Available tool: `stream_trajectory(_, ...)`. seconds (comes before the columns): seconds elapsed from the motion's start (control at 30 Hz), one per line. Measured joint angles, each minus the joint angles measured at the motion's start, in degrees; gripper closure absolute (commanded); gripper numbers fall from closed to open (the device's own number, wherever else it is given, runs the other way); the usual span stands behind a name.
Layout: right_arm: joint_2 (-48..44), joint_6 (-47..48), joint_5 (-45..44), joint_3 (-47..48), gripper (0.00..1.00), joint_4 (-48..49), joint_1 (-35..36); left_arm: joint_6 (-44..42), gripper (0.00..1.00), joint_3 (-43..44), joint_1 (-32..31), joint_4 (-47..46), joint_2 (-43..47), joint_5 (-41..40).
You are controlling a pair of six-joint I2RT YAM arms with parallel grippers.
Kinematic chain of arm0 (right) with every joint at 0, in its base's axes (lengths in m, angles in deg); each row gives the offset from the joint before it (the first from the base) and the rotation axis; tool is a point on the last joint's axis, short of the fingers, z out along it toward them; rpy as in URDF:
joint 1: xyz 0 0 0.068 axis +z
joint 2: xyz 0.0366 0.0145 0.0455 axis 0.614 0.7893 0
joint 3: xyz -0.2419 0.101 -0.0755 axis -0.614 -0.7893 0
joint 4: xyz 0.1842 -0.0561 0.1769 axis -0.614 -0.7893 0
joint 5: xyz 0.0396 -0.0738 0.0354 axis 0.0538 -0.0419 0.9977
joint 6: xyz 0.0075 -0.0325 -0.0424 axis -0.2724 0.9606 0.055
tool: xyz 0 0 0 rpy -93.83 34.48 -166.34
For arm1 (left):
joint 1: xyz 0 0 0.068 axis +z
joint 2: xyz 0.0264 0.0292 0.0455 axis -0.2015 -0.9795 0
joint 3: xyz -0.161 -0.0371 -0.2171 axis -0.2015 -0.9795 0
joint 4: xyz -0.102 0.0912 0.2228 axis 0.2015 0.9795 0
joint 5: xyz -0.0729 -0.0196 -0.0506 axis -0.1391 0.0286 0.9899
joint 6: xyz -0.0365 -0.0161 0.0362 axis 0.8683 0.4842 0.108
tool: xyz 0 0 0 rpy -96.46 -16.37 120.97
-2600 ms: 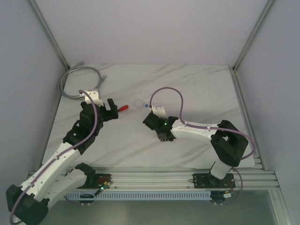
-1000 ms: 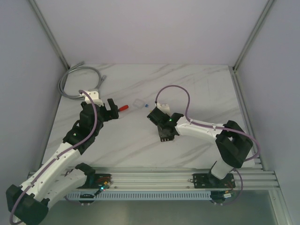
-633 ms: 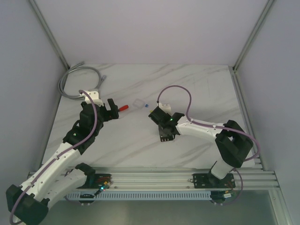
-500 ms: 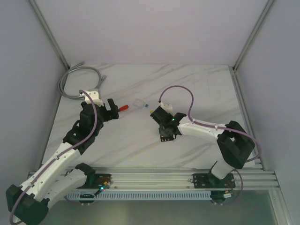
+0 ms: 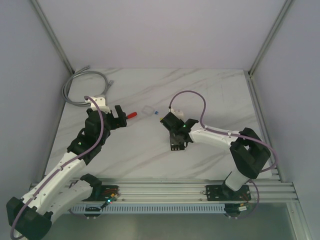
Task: Snap on the fuse box
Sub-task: Install the fuse at the fuse box base.
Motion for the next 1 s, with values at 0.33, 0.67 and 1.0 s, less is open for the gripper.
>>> stream_trajectory(0.33, 0.28, 0.04, 1.46, -0.17, 1.0, 0.09, -1.09, 0.02, 0.0, -0.09, 0.0, 0.0, 0.0, 0.02)
stream_trajectory(0.67, -1.09, 0.24, 4.9, -2.75, 1.0, 2.67, -3.15, 0.0, 0.0, -0.09, 0.0, 0.0, 0.33, 0.02)
stream_trajectory(1.0, 1.46, 0.68, 5.81, -0.11, 1.0, -0.24, -3.65, 0.0, 0.0, -0.09, 0.0, 0.0, 0.46, 0.02)
